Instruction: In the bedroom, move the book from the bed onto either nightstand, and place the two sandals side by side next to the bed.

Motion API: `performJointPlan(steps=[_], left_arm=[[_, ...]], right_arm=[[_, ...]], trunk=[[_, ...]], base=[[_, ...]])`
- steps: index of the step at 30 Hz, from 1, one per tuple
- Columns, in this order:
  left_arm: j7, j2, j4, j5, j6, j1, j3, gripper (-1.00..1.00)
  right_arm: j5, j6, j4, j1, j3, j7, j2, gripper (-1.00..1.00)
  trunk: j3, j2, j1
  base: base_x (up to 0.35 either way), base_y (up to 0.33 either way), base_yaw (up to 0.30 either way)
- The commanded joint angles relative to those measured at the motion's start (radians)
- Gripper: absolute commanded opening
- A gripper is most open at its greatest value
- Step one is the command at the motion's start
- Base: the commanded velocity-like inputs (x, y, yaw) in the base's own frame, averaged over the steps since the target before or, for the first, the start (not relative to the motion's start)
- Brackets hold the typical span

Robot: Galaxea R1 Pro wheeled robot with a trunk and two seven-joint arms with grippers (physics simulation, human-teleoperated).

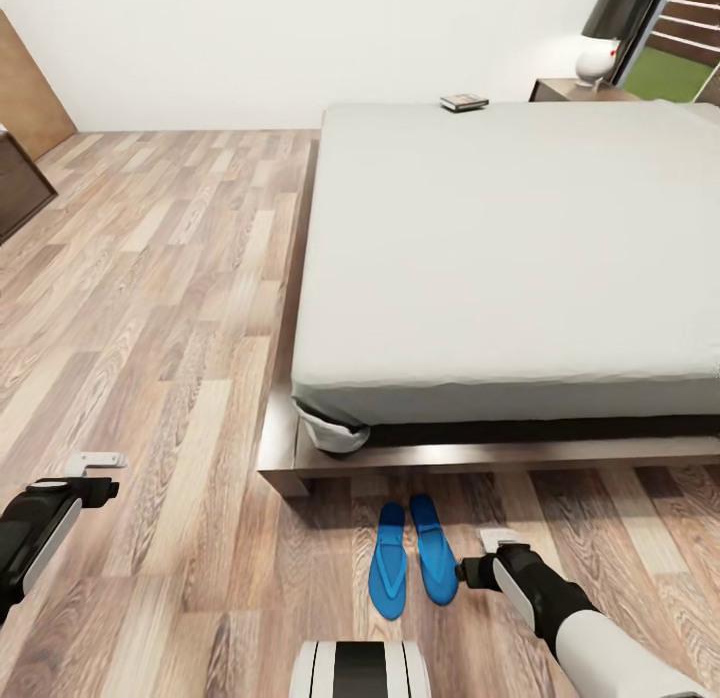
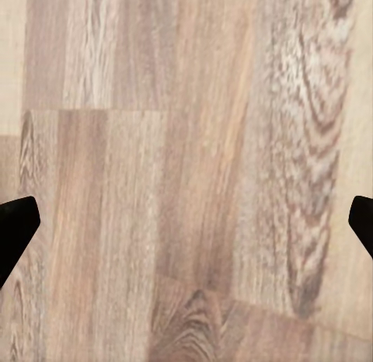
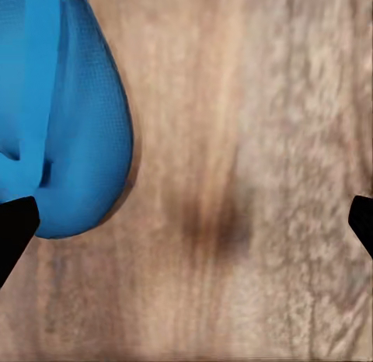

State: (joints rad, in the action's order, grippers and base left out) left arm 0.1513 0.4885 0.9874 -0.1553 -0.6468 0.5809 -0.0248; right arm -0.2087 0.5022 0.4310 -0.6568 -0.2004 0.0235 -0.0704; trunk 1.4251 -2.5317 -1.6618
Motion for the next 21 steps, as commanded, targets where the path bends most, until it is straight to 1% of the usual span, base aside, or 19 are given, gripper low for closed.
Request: performJointPlan(steps=[1, 2, 3, 5, 6, 9, 13, 21], left_arm=[[0.008, 0.001, 0.001, -0.011, -0.004, 0.0, -0.003, 1.0], [0.008, 0.001, 0.001, -0.011, -0.004, 0.0, -0.003, 1.0], [0.008, 0.001, 0.001, -0.011, -0.004, 0.0, -0.003, 1.0], [0.008, 0.0, 0.0, -0.01, -0.005, 0.0, -0.003, 1.0], [0.008, 0.0, 0.0, -0.01, -0.005, 0.0, -0.003, 1.0], [0.008, -0.001, -0.001, -0.011, -0.011, 0.0, -0.004, 1.0], [0.008, -0.004, -0.001, -0.012, -0.017, 0.0, -0.004, 1.0], [0.007, -0.005, -0.002, -0.012, -0.022, 0.0, -0.004, 1.0]], right_arm=[[-0.008, 0.002, -0.003, 0.001, -0.007, 0.002, -0.008, 1.0], [-0.009, -0.001, -0.007, 0.002, -0.007, 0.002, -0.016, 1.0], [-0.009, -0.001, -0.007, 0.002, -0.007, 0.002, -0.016, 1.0], [-0.01, -0.005, -0.013, 0.003, -0.007, 0.0, -0.034, 1.0], [-0.012, -0.008, -0.017, 0.004, -0.008, -0.003, -0.047, 1.0], [-0.013, -0.013, -0.021, 0.007, -0.008, -0.007, -0.059, 1.0], [-0.014, -0.032, -0.023, 0.016, -0.008, -0.008, -0.065, 1.0], [-0.014, -0.054, -0.025, 0.023, -0.008, -0.007, -0.066, 1.0]], trunk=[[-0.003, 0.0, 0.001], [-0.007, 0.0, 0.001], [-0.011, 0.0, 0.001], [-0.019, 0.001, 0.002], [-0.023, 0.001, 0.003], [-0.034, 0.002, 0.004], [-0.05, 0.003, 0.006], [-0.081, 0.005, 0.01]], base=[[0.0, 0.0, 0.0], [0.0, 0.0, 0.0], [0.0, 0.0, 0.0], [0.0, 0.0, 0.0], [0.0, 0.0, 0.0], [0.0, 0.0, 0.0], [0.0, 0.0, 0.0], [0.0, 0.0, 0.0]])
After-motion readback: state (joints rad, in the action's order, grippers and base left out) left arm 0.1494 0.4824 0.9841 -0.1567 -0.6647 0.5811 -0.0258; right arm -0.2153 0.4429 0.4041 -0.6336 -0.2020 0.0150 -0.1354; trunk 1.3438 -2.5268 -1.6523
